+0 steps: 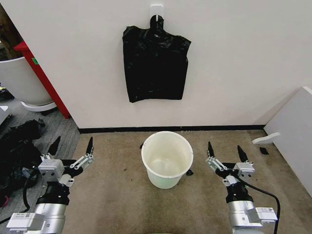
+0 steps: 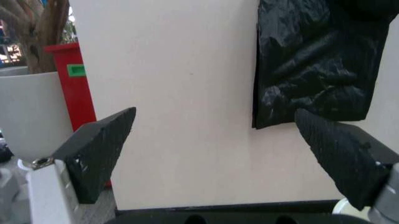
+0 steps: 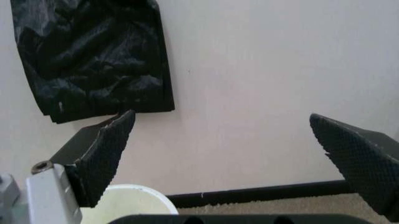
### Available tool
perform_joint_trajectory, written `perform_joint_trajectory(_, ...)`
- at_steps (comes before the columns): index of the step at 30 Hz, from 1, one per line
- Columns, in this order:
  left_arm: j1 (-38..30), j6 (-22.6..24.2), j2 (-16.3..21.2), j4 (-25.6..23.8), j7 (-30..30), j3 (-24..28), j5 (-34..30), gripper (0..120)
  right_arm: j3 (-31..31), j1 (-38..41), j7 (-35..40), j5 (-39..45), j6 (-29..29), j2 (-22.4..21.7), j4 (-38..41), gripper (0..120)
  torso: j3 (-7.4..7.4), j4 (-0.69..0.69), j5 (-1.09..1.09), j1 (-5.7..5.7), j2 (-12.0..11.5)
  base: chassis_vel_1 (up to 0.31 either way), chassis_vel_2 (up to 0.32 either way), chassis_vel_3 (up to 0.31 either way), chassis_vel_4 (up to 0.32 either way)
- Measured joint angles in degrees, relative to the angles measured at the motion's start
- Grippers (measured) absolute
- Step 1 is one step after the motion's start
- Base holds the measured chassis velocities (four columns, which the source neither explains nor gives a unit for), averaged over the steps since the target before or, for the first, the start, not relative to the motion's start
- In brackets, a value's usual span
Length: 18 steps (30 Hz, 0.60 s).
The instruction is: Place the garbage bag over the trash bin.
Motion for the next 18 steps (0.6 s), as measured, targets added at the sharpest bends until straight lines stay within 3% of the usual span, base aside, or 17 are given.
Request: perform_joint_trajectory(18,0.2,0.1,0.2,-0.8,0.1,-0.2,-0.1,100,-1.3,2.6,0.5,5.1,-3.3,-0.2,2.0,100,0.00,0.00,0.00,0.00,0.0,0.000,0.000,0.000,0.000)
